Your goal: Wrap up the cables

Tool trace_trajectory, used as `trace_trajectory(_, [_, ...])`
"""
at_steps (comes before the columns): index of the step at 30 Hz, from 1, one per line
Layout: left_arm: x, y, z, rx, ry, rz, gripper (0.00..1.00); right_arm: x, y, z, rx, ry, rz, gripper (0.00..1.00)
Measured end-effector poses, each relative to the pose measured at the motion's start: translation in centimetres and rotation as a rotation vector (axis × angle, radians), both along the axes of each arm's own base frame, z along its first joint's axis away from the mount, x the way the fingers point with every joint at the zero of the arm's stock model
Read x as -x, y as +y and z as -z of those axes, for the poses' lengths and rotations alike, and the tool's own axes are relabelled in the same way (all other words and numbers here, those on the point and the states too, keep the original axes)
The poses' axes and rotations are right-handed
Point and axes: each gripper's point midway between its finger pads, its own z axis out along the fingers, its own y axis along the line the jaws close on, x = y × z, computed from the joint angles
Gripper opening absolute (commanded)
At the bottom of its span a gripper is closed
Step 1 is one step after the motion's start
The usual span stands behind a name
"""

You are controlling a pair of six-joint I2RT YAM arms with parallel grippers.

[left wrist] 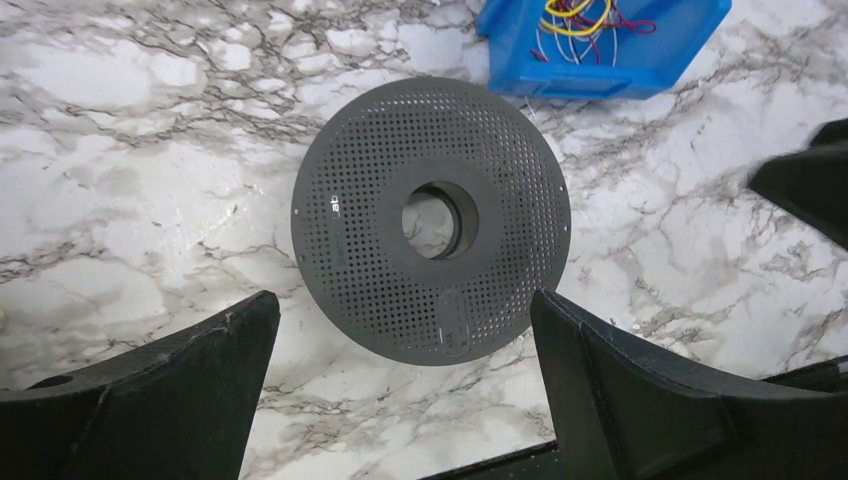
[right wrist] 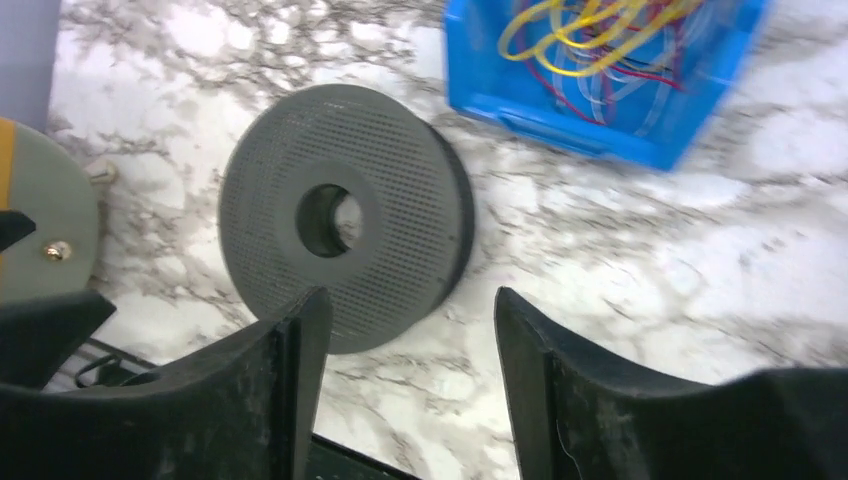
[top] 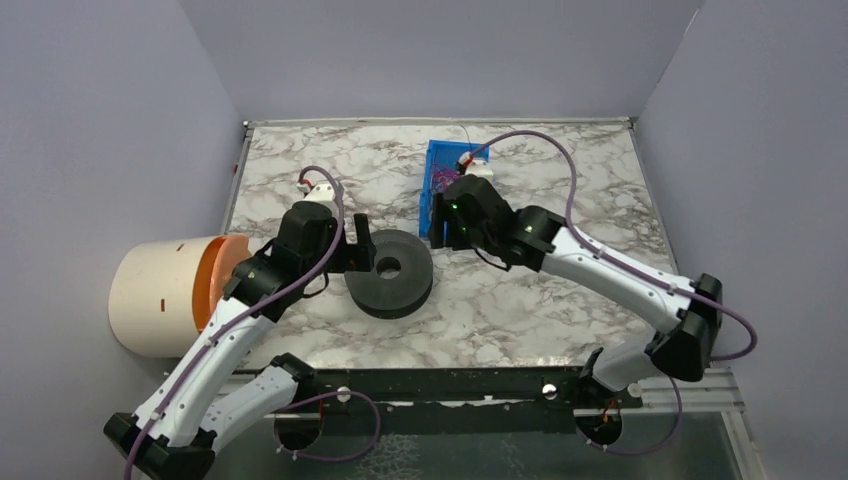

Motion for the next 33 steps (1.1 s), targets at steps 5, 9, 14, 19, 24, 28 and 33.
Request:
trace_trajectory(5, [-0.7, -1.5, 1.7, -0.007, 0.067, 0.050, 0.99, 2.0, -6.0, -0.3, 0.069, -0.036, 0.070, 0.89])
trace_trajectory(9, [-1.2, -3.0, 3.1, 0.007, 0.116, 0.096, 0.99, 3.7, -9.9, 0.9, 0.129, -0.025, 0.112, 1.00])
trace_trajectory(14, [-1.9, -5.4, 5.1, 0.027, 0.179, 0.160, 0.99, 5.5, -13.3, 1.3, 0.158, -0.008, 0.162, 1.00])
trace_trajectory(19, [-1.6, -8.4, 7.5, 0.005, 0.246, 0.229, 0.99, 7.0, -15.7, 1.6, 0.152, -0.004, 0.196, 1.00])
trace_trajectory(24, [-1.3, -11.1, 9.7, -0.033, 0.305, 0.270, 0.99, 7.5, -16.5, 1.1, 0.121, -0.012, 0.210, 1.00])
trace_trajectory(28, [-1.6, -11.6, 10.7, -0.065, 0.317, 0.240, 0.99, 7.5, -16.5, 1.0, 0.117, -0.014, 0.210, 1.00])
trace_trajectory(33, [-2.0, -11.3, 11.6, -0.110, 0.311, 0.186, 0.99, 7.5, -16.5, 0.9, 0.120, -0.017, 0.209, 1.00])
